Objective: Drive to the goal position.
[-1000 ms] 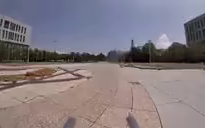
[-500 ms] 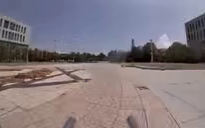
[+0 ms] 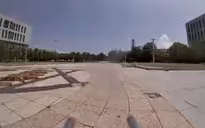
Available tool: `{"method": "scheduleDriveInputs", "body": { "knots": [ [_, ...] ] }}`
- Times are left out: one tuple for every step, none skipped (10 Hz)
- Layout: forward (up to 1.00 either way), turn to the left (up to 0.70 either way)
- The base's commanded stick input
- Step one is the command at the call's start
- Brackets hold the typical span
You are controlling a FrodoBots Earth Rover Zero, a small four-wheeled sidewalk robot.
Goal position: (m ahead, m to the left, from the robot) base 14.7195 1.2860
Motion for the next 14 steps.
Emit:
{"method": "scheduleDriveInputs", "body": {
  "knots": [
    [1.00,0.00],
    [1.00,0.00],
    [1.00,0.00],
    [1.00,0.00],
    [1.00,0.00],
    [1.00,0.00],
    [1.00,0.00],
    [1.00,0.00],
    [1.00,0.00],
    [1.00,0.00],
    [1.00,0.00],
    [1.00,0.00],
    [1.00,0.00],
    [1.00,0.00]
  ]
}}
